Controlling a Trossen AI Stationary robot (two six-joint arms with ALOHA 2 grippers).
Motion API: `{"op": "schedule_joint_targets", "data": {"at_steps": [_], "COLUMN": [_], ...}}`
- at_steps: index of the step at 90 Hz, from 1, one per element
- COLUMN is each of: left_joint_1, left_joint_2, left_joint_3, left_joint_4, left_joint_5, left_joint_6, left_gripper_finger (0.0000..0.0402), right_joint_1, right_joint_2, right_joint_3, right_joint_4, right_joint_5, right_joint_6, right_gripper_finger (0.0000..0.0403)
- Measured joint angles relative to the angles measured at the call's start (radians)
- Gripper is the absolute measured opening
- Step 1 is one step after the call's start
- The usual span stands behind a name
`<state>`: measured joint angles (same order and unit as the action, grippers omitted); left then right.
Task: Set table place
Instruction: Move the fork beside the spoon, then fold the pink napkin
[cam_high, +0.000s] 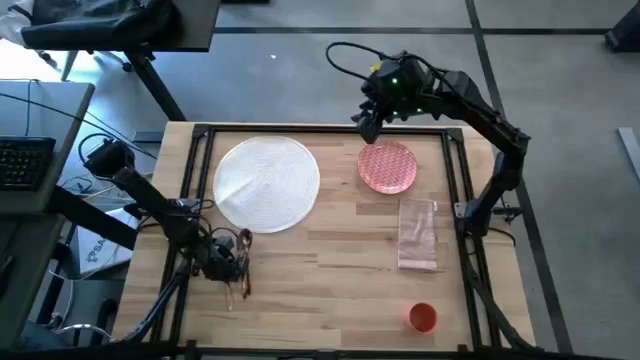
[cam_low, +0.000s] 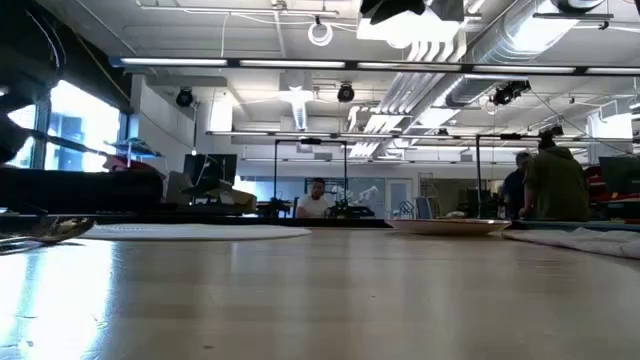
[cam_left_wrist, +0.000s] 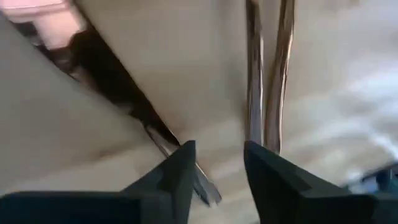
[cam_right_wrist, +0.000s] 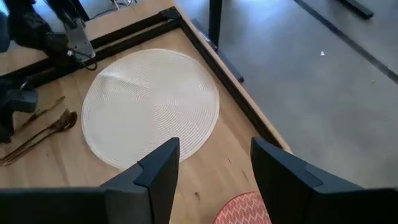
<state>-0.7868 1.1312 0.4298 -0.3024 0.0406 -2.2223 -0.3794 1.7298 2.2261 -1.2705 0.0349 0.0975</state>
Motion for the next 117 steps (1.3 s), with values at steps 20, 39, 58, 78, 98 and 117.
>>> {"op": "schedule_joint_targets", "data": {"at_steps": [20, 39, 58, 78, 98, 117], "left_joint_1": [-0.029, 0.049, 0.256, 0.504, 0.748, 0.974], "left_joint_2": [-0.065, -0.091, -0.091, -0.091, -0.091, -0.044], "left_joint_3": [0.216, 0.398, 0.474, 0.505, 0.51, 0.51], "left_joint_4": [-0.291, -0.465, -0.508, -0.503, -0.451, -0.385], "left_joint_5": [-0.113, -0.325, -0.369, -0.328, -0.175, -0.042], "left_joint_6": [0.018, 0.136, 0.385, 0.686, 0.983, 1.261], "left_gripper_finger": [0.0133, 0.0121, 0.011, 0.0103, 0.0103, 0.0103], "right_joint_1": [-0.001, -0.01, -0.036, -0.08, -0.06, 0.005], "right_joint_2": [-0.037, -0.07, -0.171, -0.31, -0.426, -0.505], "right_joint_3": [0.0, -0.073, -0.418, -0.83, -1.112, -1.32], "right_joint_4": [-0.21, -0.286, -0.152, 0.018, 0.09, 0.178], "right_joint_5": [-0.112, -0.237, -0.296, -0.296, -0.296, -0.296], "right_joint_6": [-0.031, -0.126, -0.185, -0.038, 0.191, 0.38], "right_gripper_finger": [0.0177, 0.0177, 0.0177, 0.0177, 0.0177, 0.0177]}}
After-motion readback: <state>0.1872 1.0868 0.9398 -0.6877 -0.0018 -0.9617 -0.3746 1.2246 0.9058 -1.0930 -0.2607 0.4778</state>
